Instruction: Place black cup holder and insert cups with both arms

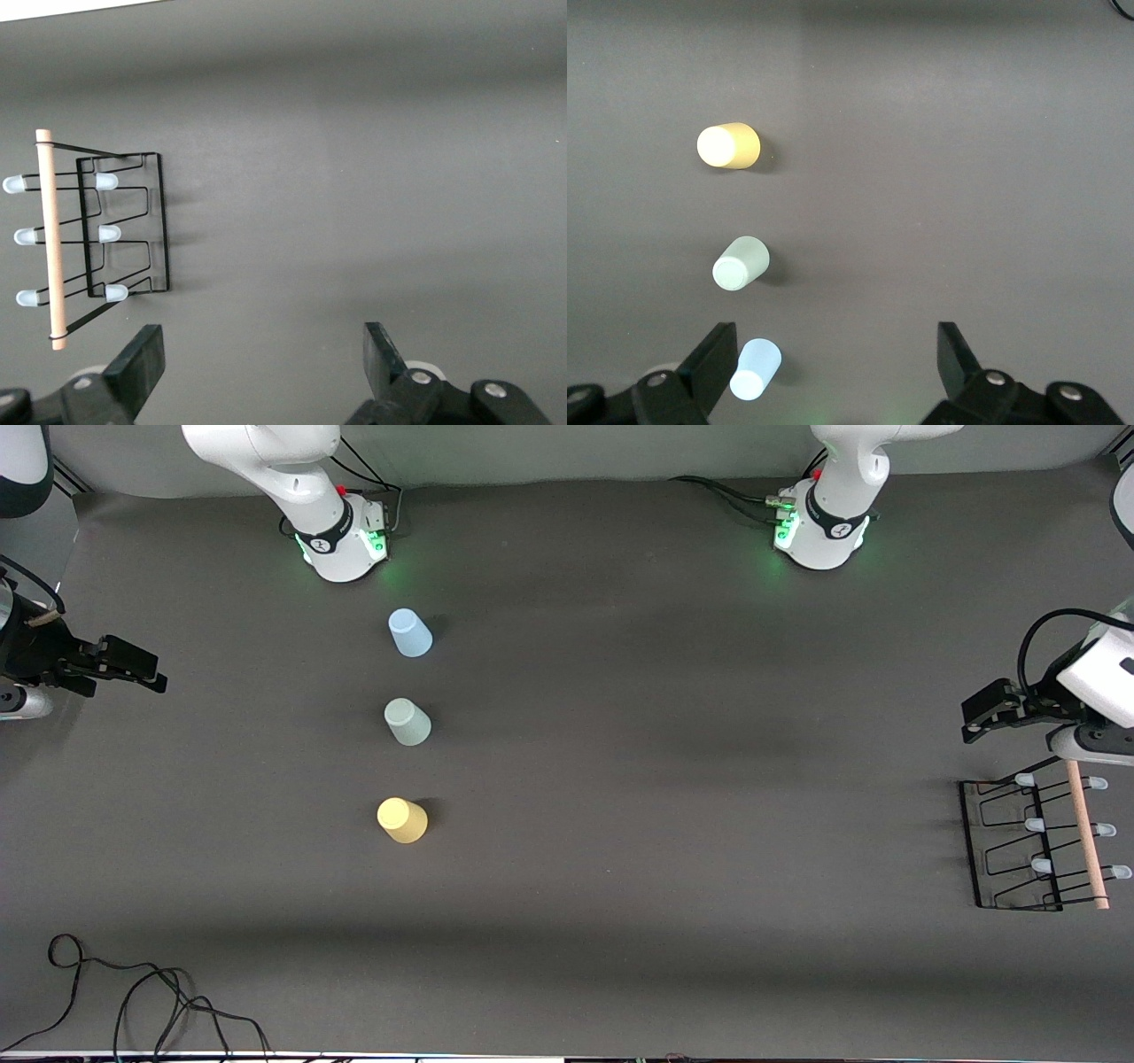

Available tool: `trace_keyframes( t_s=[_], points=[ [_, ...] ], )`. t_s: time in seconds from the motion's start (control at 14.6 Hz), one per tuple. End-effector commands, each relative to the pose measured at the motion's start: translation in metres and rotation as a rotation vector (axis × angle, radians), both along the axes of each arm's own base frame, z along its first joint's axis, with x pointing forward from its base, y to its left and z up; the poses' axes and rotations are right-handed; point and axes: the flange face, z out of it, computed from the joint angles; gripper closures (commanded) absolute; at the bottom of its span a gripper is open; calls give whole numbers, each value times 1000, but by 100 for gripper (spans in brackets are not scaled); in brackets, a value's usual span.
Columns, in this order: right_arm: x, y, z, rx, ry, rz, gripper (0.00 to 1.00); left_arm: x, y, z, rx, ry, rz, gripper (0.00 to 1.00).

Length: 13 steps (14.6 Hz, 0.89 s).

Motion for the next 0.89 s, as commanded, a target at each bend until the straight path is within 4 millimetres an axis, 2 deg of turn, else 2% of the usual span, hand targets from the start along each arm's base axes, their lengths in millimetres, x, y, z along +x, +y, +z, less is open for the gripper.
trace_keyframes(
  t_s=[0.0,0.27,0.82],
  points=[
    [-4,-1,3,-15,-15,0,0,-3,-4,4,1,-5,46,0],
    [-2,-1,2,-16,-13,0,0,-5,-4,13,4,5,36,0],
    [-1,0,2,-16,-13,2,0,-2,-1,7,9,17,37,0]
  ],
)
